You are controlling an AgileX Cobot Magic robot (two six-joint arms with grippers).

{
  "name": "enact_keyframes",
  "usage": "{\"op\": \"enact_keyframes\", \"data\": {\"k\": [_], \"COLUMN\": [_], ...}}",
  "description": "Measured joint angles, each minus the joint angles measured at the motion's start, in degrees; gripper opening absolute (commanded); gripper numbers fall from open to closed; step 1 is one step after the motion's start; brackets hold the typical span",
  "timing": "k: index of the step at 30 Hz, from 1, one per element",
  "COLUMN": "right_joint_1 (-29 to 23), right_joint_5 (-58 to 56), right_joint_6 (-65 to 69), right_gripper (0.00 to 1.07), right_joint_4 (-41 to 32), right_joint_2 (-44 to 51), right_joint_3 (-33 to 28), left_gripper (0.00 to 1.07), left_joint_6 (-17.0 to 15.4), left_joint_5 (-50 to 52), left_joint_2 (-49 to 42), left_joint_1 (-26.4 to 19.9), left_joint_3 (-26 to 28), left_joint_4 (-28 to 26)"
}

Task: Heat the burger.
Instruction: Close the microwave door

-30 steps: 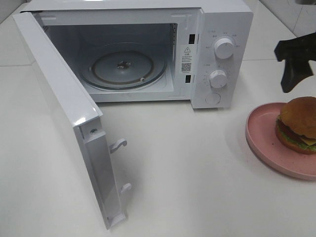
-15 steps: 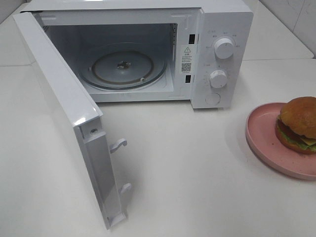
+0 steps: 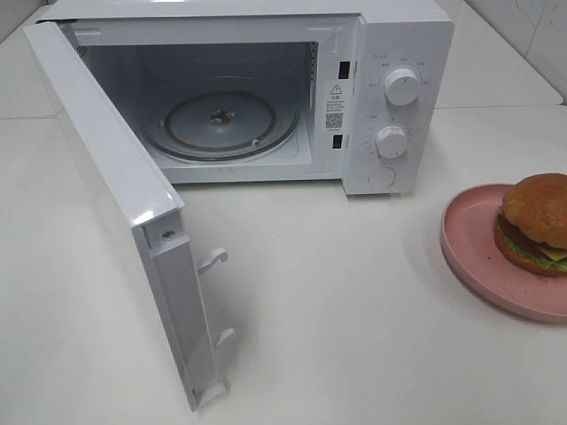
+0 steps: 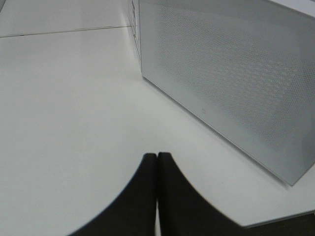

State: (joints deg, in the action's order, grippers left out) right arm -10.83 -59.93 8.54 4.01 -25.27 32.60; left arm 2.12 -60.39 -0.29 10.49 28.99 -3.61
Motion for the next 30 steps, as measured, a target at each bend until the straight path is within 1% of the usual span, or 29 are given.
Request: {"op": "enact_keyframes", "data": {"k": [1, 4, 5, 6, 9, 11, 12, 14, 17, 19, 26, 27, 30], "right_joint_1": [0.0, 0.0, 0.0, 0.0, 0.0, 0.0, 0.0, 0.0, 0.0, 0.0, 0.0, 0.0, 0.0], "right_joint_5": [0.8, 1.3, 1.4, 1.7, 1.7, 1.8, 1.8, 1.8, 1.8, 1.8, 1.8, 1.8, 1.8], "right_joint_6": [-0.6, -1.4, -3.4, -5.4, -6.3, -7.7, -7.7, -8.2, -8.5, -8.5, -8.5, -8.5, -8.5], "right_gripper": [0.62, 0.62, 0.61, 0.61, 0.61, 0.61, 0.61, 0.61, 0.61, 0.61, 0.61, 0.61, 0.61], "right_joint_4": [-0.7, -1.0, -1.9, -2.9, -3.4, -4.4, -4.4, -4.4, -4.4, -4.4, -4.5, -4.5, -4.5], "right_joint_2": [3.1, 4.6, 7.2, 10.0, 11.3, 15.1, 15.1, 20.4, 21.8, 25.4, 25.5, 25.5, 25.5], "right_joint_3": [-1.8, -2.9, -3.6, -3.8, -3.8, -3.8, -3.8, -3.8, -3.8, -3.8, -3.8, -3.8, -3.8], "left_gripper": [0.00, 0.00, 0.00, 0.00, 0.00, 0.00, 0.00, 0.00, 0.00, 0.00, 0.00, 0.00, 0.00], "left_joint_6": [0.0, 0.0, 0.0, 0.0, 0.0, 0.0, 0.0, 0.0, 0.0, 0.0, 0.1, 0.8, 1.4], "left_joint_5": [0.0, 0.0, 0.0, 0.0, 0.0, 0.0, 0.0, 0.0, 0.0, 0.0, 0.0, 0.0, 0.1], "left_joint_2": [0.0, 0.0, 0.0, 0.0, 0.0, 0.0, 0.0, 0.0, 0.0, 0.0, 0.0, 0.4, 1.4], "left_joint_1": [0.0, 0.0, 0.0, 0.0, 0.0, 0.0, 0.0, 0.0, 0.0, 0.0, 0.0, 0.0, 0.0], "left_joint_3": [0.0, 0.0, 0.0, 0.0, 0.0, 0.0, 0.0, 0.0, 0.0, 0.0, 0.0, 0.0, 0.0], "left_joint_4": [0.0, 0.0, 0.0, 0.0, 0.0, 0.0, 0.0, 0.0, 0.0, 0.0, 0.0, -0.1, -0.2]}}
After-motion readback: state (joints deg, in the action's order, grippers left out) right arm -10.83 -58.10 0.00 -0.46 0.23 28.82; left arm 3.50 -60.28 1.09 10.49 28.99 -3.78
